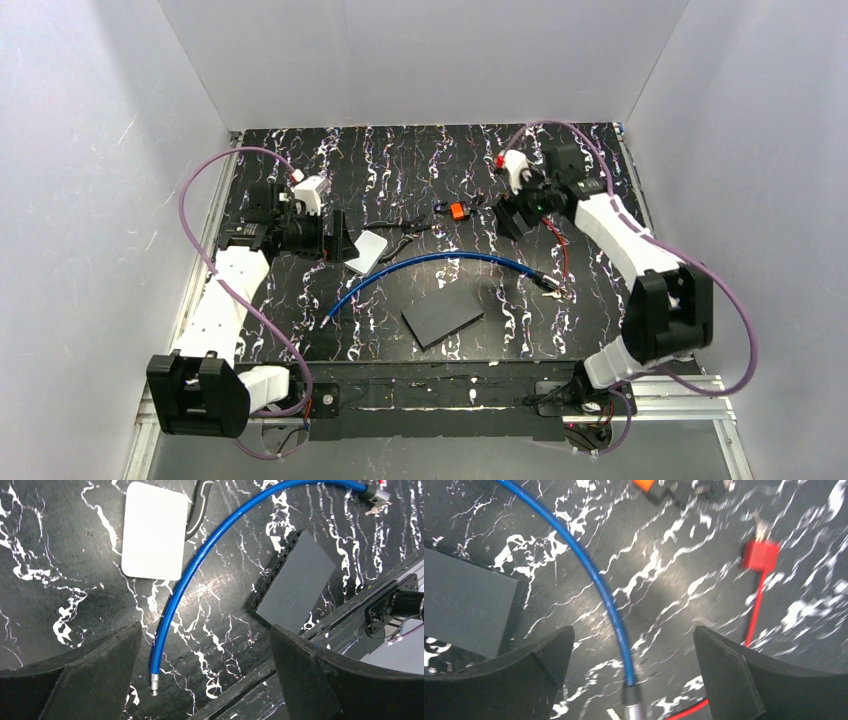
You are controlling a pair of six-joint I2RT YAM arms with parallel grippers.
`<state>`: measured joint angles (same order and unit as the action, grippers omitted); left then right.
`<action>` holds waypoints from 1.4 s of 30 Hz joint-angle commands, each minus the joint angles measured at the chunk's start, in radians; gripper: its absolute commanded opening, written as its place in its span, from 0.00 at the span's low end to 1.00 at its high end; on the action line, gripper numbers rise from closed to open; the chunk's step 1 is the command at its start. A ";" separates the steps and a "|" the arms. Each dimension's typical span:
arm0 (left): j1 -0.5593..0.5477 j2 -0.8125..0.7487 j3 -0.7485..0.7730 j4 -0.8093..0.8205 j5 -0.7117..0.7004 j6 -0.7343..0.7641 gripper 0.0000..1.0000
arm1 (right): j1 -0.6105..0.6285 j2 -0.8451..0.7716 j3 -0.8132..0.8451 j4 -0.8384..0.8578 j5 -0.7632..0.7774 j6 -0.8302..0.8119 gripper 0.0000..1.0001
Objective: Lock with the key
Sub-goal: Pick up the lock from the center of the board.
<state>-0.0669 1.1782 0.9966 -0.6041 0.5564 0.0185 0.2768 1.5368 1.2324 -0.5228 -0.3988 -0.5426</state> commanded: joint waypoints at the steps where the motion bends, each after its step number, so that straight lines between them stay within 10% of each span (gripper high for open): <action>1: 0.004 -0.032 0.017 0.038 0.137 0.025 0.98 | 0.060 0.147 0.197 -0.096 -0.042 -0.217 0.99; 16: 0.006 0.010 0.118 0.093 0.065 -0.039 0.98 | 0.197 0.535 0.536 -0.248 0.032 -0.617 0.98; 38: 0.007 0.033 0.164 0.047 0.136 0.010 0.98 | 0.145 0.857 0.849 -0.397 -0.119 -0.681 0.94; 42: 0.007 0.049 0.155 0.046 0.386 0.074 0.98 | 0.132 0.884 0.858 -0.466 -0.161 -0.705 0.91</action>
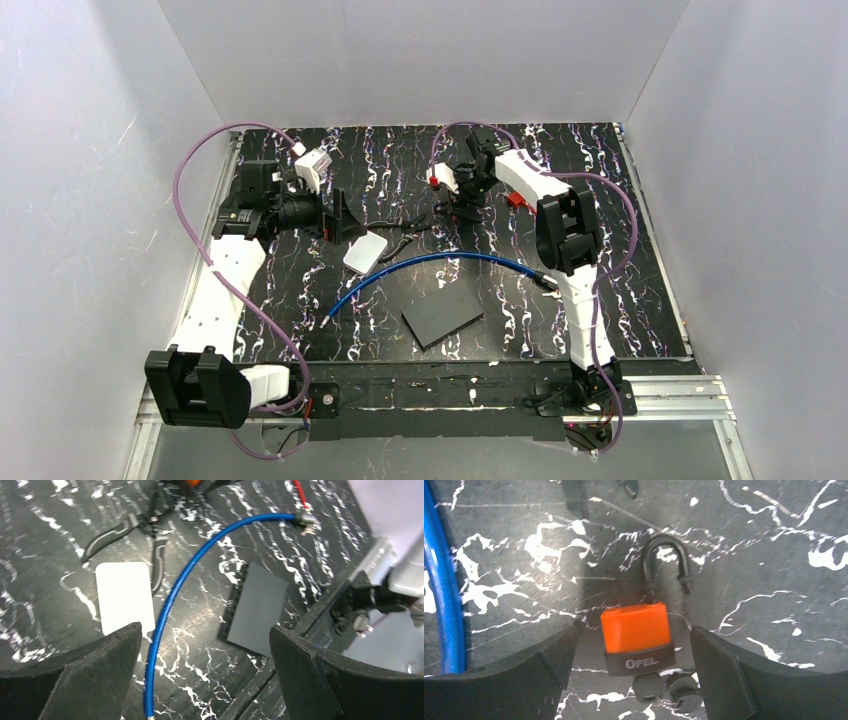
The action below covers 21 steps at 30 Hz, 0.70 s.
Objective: Lock with the key
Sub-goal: Pick up the lock from the center of the board.
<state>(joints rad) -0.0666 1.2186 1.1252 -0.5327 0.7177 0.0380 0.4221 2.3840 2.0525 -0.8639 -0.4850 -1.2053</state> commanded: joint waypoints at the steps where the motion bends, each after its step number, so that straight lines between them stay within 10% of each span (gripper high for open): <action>1: 0.007 0.014 0.017 -0.011 0.287 0.064 0.98 | -0.014 0.037 0.028 -0.130 -0.076 -0.046 0.90; 21: 0.006 0.106 0.160 -0.096 0.218 0.046 0.98 | -0.019 -0.225 -0.209 0.034 -0.170 0.091 0.31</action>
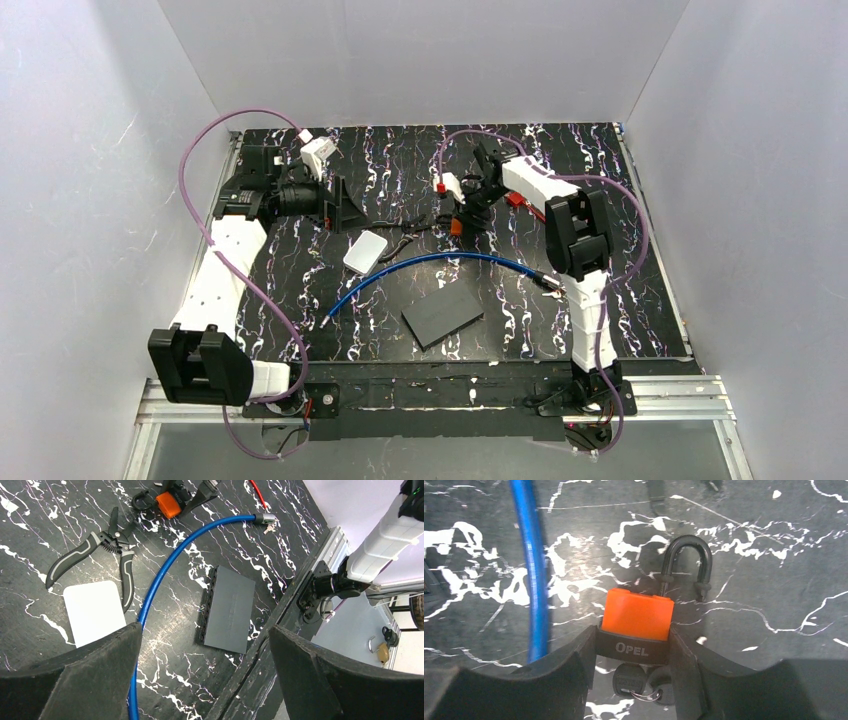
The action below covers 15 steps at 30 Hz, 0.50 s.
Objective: Lock with the key
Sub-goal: Pick up the lock from the center of the board.
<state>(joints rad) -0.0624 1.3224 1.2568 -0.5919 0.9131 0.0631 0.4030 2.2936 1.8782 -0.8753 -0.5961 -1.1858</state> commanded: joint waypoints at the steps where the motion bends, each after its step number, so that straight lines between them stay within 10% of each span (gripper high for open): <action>1: 0.002 0.015 0.047 -0.068 0.037 0.055 0.98 | 0.000 -0.160 -0.036 0.051 -0.073 0.085 0.29; 15: -0.063 -0.017 0.142 -0.106 0.048 0.412 0.97 | 0.064 -0.396 0.064 -0.150 -0.418 0.256 0.14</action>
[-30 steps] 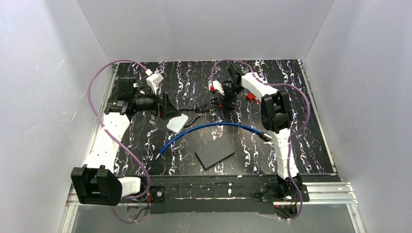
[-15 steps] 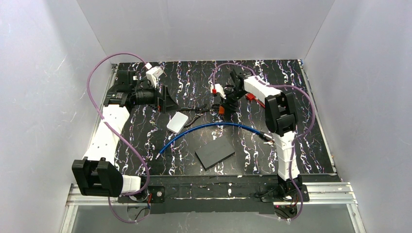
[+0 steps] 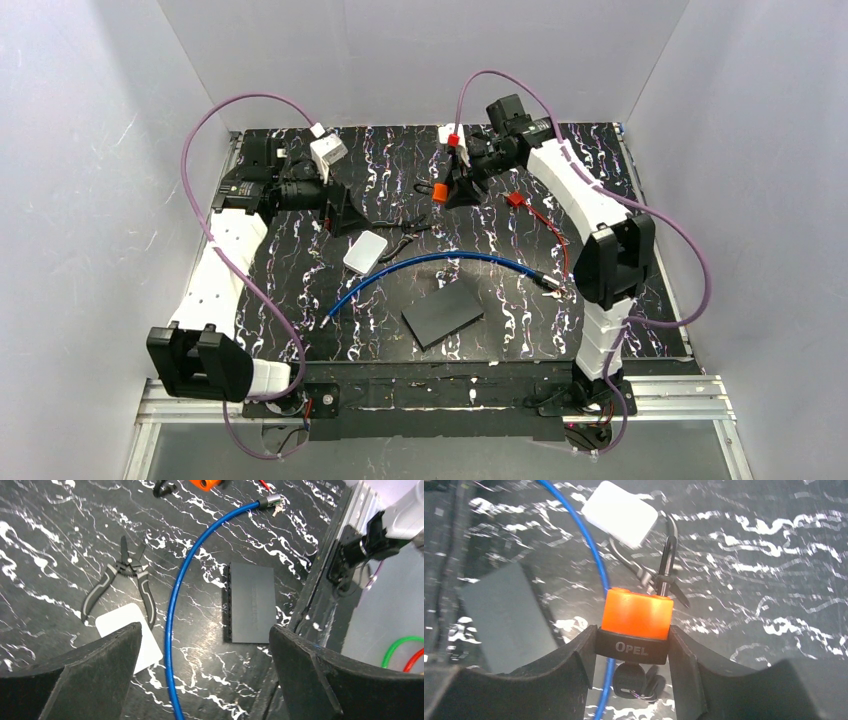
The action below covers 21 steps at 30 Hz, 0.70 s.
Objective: Lock with the key
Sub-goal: Pick up the lock from the center of the board, then lock the lock.
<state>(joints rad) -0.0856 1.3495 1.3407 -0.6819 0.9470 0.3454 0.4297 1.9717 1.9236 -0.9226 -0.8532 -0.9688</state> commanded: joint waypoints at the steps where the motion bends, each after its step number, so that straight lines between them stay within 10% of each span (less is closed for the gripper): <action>1: -0.056 -0.044 0.065 -0.016 0.016 0.141 0.96 | 0.051 -0.092 0.006 -0.112 -0.167 0.038 0.14; 21: -0.271 -0.002 0.034 -0.031 -0.075 0.193 0.64 | 0.206 -0.296 -0.152 -0.082 -0.168 0.120 0.13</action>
<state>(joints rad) -0.3416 1.3472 1.3865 -0.6907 0.8742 0.5346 0.6193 1.7416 1.7741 -1.0206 -0.9607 -0.8795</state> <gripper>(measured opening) 0.660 0.577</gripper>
